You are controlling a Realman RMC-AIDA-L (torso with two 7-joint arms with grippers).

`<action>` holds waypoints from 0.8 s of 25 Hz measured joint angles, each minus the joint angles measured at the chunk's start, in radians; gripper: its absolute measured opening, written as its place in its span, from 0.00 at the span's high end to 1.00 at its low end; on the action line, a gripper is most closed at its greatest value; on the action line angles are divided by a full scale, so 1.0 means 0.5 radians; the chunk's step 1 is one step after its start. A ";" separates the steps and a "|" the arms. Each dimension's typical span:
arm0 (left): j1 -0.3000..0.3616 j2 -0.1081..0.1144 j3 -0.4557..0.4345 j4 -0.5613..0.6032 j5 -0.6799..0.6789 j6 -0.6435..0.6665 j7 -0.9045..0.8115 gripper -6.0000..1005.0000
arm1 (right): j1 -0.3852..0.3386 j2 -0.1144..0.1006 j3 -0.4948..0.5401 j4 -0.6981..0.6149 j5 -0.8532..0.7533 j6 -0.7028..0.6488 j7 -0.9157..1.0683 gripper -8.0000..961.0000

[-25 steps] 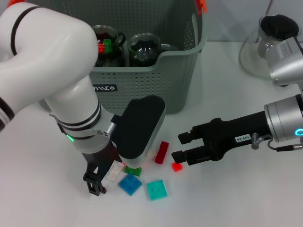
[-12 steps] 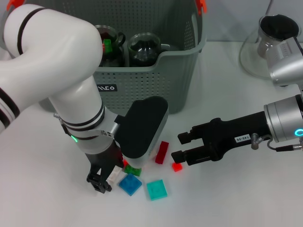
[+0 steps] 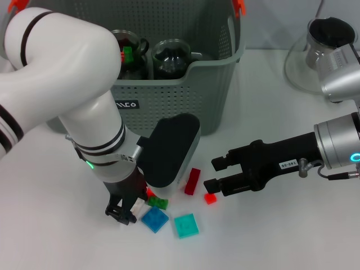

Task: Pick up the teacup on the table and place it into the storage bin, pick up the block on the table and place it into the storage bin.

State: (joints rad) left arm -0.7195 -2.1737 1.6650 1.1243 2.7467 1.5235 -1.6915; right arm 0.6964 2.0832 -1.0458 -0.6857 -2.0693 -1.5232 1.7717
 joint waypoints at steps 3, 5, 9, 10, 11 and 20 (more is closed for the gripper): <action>0.000 0.000 -0.009 -0.003 0.000 -0.002 0.000 0.54 | 0.000 0.000 0.000 0.000 0.000 0.000 0.000 0.25; -0.002 0.000 -0.016 0.005 -0.001 0.008 0.000 0.55 | 0.000 0.000 0.000 -0.001 0.000 0.000 0.000 0.26; -0.003 0.003 -0.094 0.073 -0.053 0.093 0.000 0.57 | 0.000 0.000 -0.001 -0.003 0.000 0.000 0.000 0.26; -0.003 0.005 -0.141 0.114 -0.064 0.135 0.000 0.57 | 0.000 0.000 -0.001 -0.003 0.000 -0.001 0.000 0.26; 0.001 0.006 -0.205 0.167 -0.072 0.190 0.000 0.57 | 0.000 0.000 -0.001 -0.003 0.000 -0.003 0.000 0.26; 0.020 0.021 -1.305 0.798 -0.319 0.814 -0.014 0.57 | -0.018 -0.012 0.001 -0.013 0.000 -0.024 0.000 0.26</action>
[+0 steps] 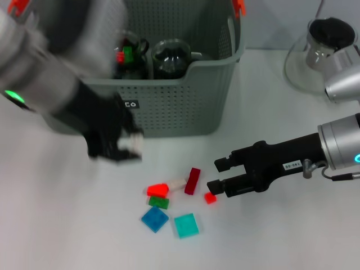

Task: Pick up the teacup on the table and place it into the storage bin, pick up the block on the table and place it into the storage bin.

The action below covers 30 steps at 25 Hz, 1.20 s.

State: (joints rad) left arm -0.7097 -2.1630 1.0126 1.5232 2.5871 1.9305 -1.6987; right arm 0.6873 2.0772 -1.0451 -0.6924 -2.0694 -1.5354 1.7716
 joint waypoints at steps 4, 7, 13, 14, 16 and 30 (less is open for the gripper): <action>-0.079 0.051 -0.499 0.167 -0.169 0.003 -0.127 0.56 | 0.001 -0.006 0.001 -0.006 0.000 -0.012 0.000 0.26; -0.128 0.113 -0.658 0.120 -0.234 -0.252 -0.323 0.55 | 0.008 -0.007 0.000 -0.008 -0.001 -0.013 -0.009 0.26; -0.292 0.262 -0.591 -0.456 -0.246 -0.846 -0.575 0.53 | 0.018 -0.003 -0.007 -0.008 -0.004 -0.013 -0.032 0.26; -0.312 0.273 -0.570 -0.522 -0.237 -0.902 -0.592 0.52 | 0.018 -0.003 -0.009 -0.008 -0.004 -0.014 -0.032 0.26; -0.364 0.301 -0.510 -0.691 -0.217 -1.085 -0.640 0.52 | 0.018 -0.003 -0.006 -0.008 -0.004 -0.019 -0.030 0.26; -0.419 0.326 -0.426 -0.845 -0.082 -1.465 -0.817 0.43 | -0.002 -0.011 -0.002 -0.005 -0.009 -0.036 -0.036 0.26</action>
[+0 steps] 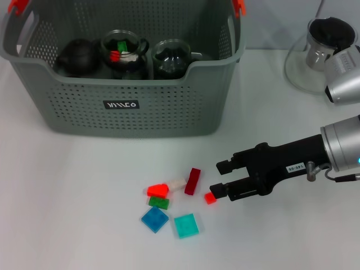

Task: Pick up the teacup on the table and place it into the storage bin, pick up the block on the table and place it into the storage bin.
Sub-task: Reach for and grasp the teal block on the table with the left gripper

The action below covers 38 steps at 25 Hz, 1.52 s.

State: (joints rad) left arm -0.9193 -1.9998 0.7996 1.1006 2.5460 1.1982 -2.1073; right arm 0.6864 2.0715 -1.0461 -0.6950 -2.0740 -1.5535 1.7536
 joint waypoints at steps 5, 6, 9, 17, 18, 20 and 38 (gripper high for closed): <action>0.095 -0.008 -0.013 0.292 -0.057 0.389 0.029 0.22 | -0.002 -0.001 0.000 0.008 0.001 0.000 -0.017 0.26; 0.119 -0.018 -0.007 0.365 -0.091 0.514 0.060 0.17 | -0.002 -0.001 0.000 0.009 0.002 0.001 -0.018 0.26; 0.231 -0.093 0.002 0.615 -0.221 0.991 0.231 0.12 | -0.002 -0.001 0.000 0.009 0.002 0.004 -0.018 0.25; 0.669 -0.327 0.445 1.153 -0.196 1.452 0.543 0.12 | 0.001 -0.001 0.013 0.013 0.006 0.023 -0.019 0.26; 0.714 -0.331 0.543 1.164 -0.174 1.431 0.537 0.12 | 0.002 -0.001 0.017 0.014 0.006 0.024 -0.018 0.26; 0.769 -0.337 0.693 1.159 -0.138 1.379 0.522 0.12 | 0.004 -0.001 0.021 0.015 0.007 0.028 -0.018 0.26; 0.743 -0.351 1.449 0.732 0.105 1.079 0.422 0.13 | 0.010 0.003 0.047 0.016 0.009 0.059 -0.001 0.26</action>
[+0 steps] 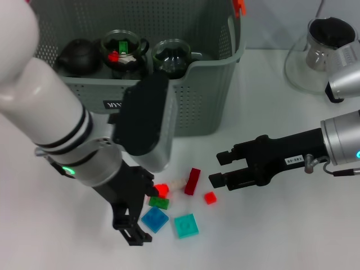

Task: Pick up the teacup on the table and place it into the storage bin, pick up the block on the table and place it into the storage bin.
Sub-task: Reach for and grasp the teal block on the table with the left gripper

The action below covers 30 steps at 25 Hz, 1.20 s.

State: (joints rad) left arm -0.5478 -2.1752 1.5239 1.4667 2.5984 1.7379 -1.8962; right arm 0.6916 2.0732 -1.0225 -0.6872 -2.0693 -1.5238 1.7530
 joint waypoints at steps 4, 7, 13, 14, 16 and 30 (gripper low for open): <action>-0.029 -0.003 0.082 -0.022 -0.021 -0.056 -0.102 0.13 | -0.010 -0.015 0.015 -0.010 0.000 -0.018 -0.005 0.26; -0.051 -0.003 0.148 -0.025 -0.046 -0.103 -0.203 0.13 | -0.013 -0.032 0.034 -0.010 0.000 -0.026 -0.011 0.26; -0.078 -0.003 0.302 -0.062 -0.061 -0.210 -0.385 0.13 | -0.014 -0.057 0.042 -0.014 -0.009 -0.038 -0.014 0.26; -0.084 -0.003 0.317 -0.077 -0.061 -0.232 -0.413 0.13 | -0.014 -0.063 0.042 -0.014 -0.010 -0.044 -0.014 0.26; -0.100 -0.003 0.341 -0.117 -0.061 -0.274 -0.464 0.13 | -0.016 -0.076 0.042 -0.012 -0.011 -0.059 -0.014 0.26; -0.178 -0.005 0.526 -0.233 -0.051 -0.427 -0.735 0.13 | -0.046 -0.125 0.044 -0.024 -0.100 -0.104 -0.026 0.26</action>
State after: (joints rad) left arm -0.6368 -2.1775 1.7868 1.3502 2.5727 1.5244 -2.2637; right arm 0.6687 2.0107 -1.0006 -0.6991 -2.1195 -1.5756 1.7398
